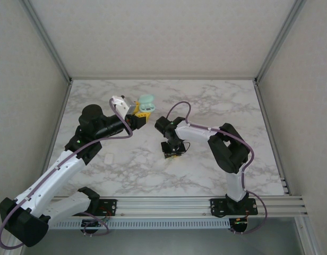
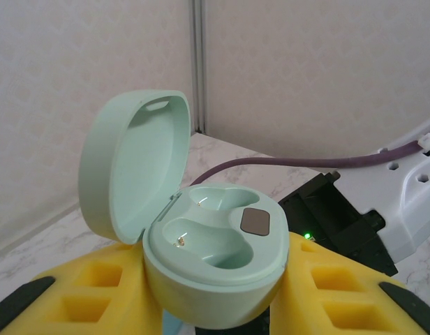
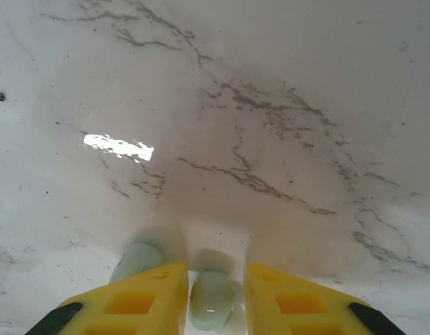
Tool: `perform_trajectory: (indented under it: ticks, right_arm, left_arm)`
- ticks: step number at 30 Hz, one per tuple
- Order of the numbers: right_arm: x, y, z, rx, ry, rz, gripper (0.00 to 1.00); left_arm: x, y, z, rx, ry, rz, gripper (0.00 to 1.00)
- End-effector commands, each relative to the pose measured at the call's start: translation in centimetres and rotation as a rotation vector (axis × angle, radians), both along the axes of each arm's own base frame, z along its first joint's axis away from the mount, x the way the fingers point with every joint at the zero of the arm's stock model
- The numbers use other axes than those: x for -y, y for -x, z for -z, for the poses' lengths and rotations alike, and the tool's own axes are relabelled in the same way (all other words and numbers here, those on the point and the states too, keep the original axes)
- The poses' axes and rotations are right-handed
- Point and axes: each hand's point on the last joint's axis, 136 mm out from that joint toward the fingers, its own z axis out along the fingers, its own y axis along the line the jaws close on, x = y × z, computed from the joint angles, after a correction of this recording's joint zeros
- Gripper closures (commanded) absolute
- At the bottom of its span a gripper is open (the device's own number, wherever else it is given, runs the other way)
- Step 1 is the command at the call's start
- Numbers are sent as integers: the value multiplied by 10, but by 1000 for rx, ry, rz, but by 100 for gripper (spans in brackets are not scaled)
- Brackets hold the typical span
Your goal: Insert the wireless bluetooth earbuds into the charging case
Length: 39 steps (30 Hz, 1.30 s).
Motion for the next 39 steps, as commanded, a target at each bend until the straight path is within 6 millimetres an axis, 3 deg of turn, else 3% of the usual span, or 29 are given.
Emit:
perform_trajectory:
  ticks: [1, 17, 22, 27, 31, 35, 39]
  right_arm:
    - [-4, 7, -1, -30, 6, -24, 73]
    - [6, 14, 9, -58, 45, -3, 75]
    - [1, 10, -7, -23, 3, -6, 81]
    - [-11, 0, -56, 6, -266, 47, 84]
    - [-25, -9, -125, -25, -665, 69, 83]
    - [-22, -14, -198, -53, -989, 37, 83]
    - [-15, -12, -255, -79, -1198, -30, 83]
  left_arm:
    - [-4, 2, -20, 45, 19, -8, 77]
    - [-3, -1, -18, 38, 17, -8, 77]
    - [-3, -1, -17, 34, 17, -10, 78]
    - [-5, -4, -14, 31, 10, -27, 78]
    - [-7, -11, -7, 7, 14, -37, 78]
    - [-7, -19, 0, -16, 19, -31, 79]
    - [-5, -25, 9, -38, 9, -13, 79]
